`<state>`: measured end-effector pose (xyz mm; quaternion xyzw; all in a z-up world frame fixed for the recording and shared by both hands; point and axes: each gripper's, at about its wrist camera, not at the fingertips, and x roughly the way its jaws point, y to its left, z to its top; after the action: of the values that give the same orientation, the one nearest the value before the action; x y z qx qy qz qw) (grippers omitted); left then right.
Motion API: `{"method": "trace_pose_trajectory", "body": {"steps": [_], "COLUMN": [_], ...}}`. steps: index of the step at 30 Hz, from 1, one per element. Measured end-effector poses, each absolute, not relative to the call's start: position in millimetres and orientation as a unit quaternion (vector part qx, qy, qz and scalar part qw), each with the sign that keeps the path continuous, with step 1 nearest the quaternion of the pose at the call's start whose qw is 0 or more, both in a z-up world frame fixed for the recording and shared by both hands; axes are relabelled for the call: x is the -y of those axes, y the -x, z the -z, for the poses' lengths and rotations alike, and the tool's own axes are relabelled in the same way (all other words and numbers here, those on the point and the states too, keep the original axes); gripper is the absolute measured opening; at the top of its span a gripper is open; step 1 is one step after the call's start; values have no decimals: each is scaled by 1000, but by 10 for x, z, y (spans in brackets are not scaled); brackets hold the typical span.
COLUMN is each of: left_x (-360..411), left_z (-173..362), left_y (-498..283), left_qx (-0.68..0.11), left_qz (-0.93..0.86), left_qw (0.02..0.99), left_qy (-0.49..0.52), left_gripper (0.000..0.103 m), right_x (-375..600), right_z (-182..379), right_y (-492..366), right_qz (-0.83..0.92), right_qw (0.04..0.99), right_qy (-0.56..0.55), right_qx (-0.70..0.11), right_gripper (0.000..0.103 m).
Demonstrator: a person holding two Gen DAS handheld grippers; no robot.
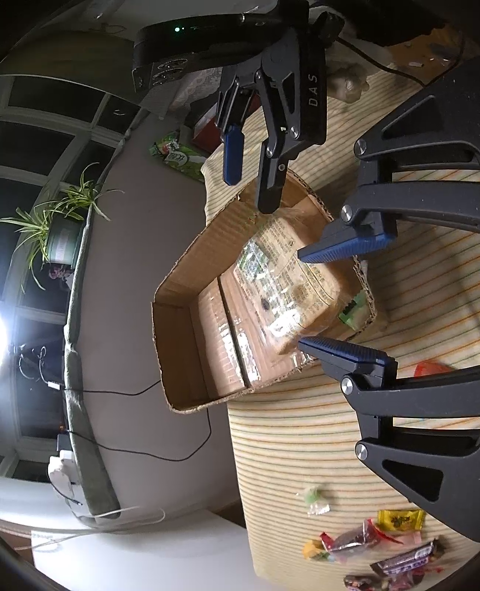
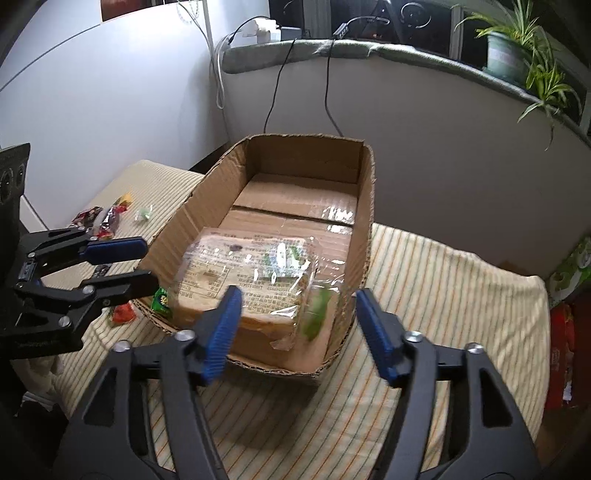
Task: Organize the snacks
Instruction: 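Move both grippers back to the remaining candies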
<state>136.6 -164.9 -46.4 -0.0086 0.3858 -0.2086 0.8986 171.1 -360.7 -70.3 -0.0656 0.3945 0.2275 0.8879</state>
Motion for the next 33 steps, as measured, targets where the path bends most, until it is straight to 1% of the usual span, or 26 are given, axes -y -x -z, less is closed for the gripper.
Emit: {"method": "trace_pose_trajectory", "body": {"steps": [5,8,10,12,17,22,25,33], "left_x": [1556,1475,1412,1323,1010,568,293,-405], "left_z": [391,340,315,299,309,369,417,570], "left_y": [-1278,-1184,-1127,-1073,-930,-782,-692,-441], "left_qx": [-373,-360,-355,-354,-359,-367,-371,-378], "left_qz": [208,208,204,198,168,117,86,5], "left_qw": [904,909,912,914,917,921,922,920], "left_qy": [18,22,23,30,41,51,66,101], "left_gripper": [40,49,49,55,57,57,61,61], "right_x": [3561,3503,3471,3431,3337,3088,2932,2388], "right_z": [661,639,622,595,526,442,399,414], "right_y": [-1660,-1597,-1556,-1501,-1389,-1191,-1086,-874], "right_qz": [-228,-227,-231,-237,-264,-279,-301,-354], "right_qw": [889,891,891,892,888,888,882,859], "right_qy": [67,74,72,66,35,60,54,79], "right_qx": [-391,-387,-384,-380,-375,-360,-359,-360], "right_gripper": [73,73,73,73,73,73,74,74]}}
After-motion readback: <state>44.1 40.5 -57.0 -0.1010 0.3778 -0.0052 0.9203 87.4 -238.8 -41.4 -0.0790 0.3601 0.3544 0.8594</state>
